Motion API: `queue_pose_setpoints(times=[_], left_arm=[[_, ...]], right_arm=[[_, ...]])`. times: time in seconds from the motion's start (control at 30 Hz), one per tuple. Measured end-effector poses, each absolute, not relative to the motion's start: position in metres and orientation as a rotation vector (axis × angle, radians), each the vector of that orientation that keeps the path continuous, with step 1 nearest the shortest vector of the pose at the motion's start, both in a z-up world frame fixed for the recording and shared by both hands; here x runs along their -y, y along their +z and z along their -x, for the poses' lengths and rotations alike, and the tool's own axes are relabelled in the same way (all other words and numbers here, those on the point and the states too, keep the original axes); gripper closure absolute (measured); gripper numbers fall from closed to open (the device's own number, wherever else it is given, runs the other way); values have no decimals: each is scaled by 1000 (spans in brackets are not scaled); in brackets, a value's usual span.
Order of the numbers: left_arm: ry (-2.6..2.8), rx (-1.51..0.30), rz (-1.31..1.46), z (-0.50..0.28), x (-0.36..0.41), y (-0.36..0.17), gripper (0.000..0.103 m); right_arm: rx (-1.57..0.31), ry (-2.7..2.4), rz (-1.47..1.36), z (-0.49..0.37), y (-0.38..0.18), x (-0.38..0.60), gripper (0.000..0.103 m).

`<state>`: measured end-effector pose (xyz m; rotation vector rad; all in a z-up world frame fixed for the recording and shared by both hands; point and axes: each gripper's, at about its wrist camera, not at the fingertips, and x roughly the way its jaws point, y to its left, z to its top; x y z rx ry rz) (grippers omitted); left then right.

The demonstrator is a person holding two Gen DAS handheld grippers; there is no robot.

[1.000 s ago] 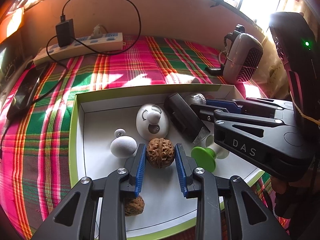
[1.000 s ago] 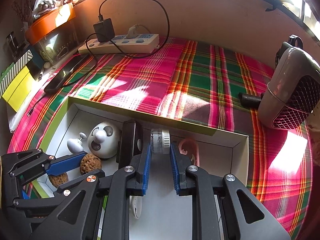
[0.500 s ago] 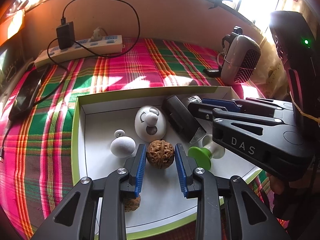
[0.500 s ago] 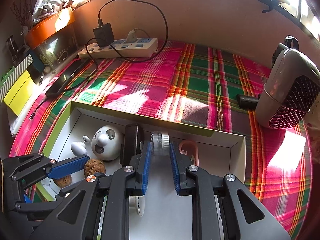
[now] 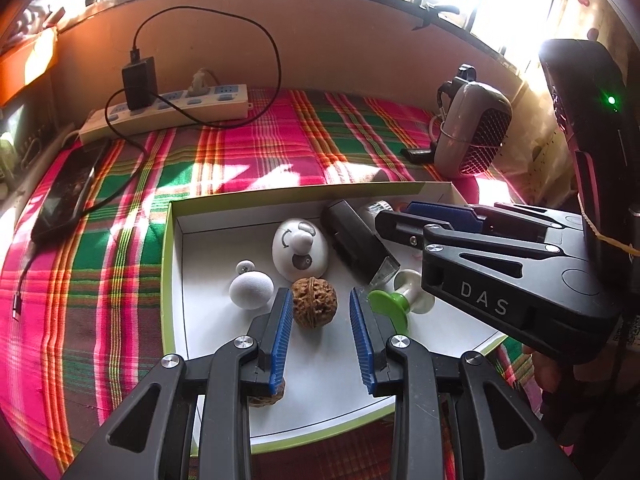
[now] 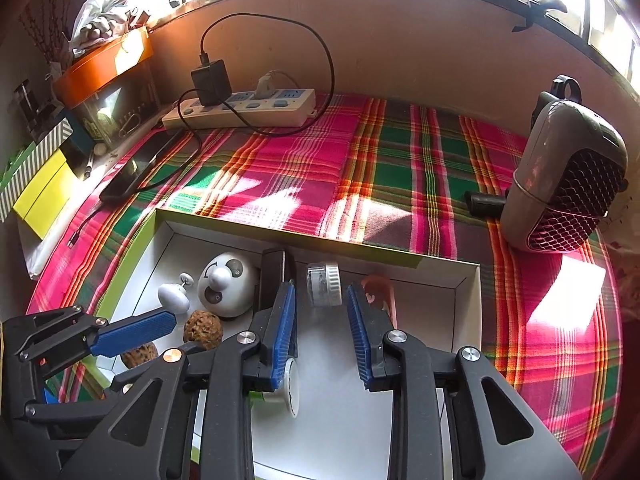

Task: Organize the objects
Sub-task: 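Open both grippers to drop the white roll and walnut into the box, then withdraw both grippers from the box toward the pink case and white cable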

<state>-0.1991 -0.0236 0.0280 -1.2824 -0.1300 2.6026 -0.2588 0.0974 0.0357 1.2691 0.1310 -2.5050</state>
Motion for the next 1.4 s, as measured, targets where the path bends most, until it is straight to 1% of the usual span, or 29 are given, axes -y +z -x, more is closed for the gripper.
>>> queue_pose_setpoints(times=[0.47, 0.63, 0.8, 0.97, 1.07, 1.1, 1.13, 1.17, 1.4], left_arm=[[2627, 112, 1244, 176, 23, 38, 75], [2650, 82, 1222, 164, 22, 43, 75], [2663, 74, 1209, 153, 22, 46, 75], [2678, 58, 1201, 142, 23, 47, 75], [2665, 79, 1195, 135, 25, 48, 75], [2663, 89, 1193, 133, 27, 47, 75], [2667, 95, 1187, 130, 28, 48, 75], [2668, 99, 1183, 128, 29, 48, 75], [2653, 165, 1194, 116, 38, 41, 75]], right_arm=[[-107, -2565, -1201, 230, 52, -102, 73], [-83, -2590, -1172, 213, 57, -107, 70], [-102, -2625, -1149, 194, 61, -109, 70], [-62, -2645, -1144, 175, 61, -115, 70], [-39, -2658, -1146, 164, 59, -120, 70], [-31, -2661, -1150, 161, 59, -122, 67], [-30, -2664, -1154, 157, 57, -124, 58], [-30, -2671, -1158, 153, 56, -126, 55], [-15, -2686, -1222, 132, 41, -134, 54]])
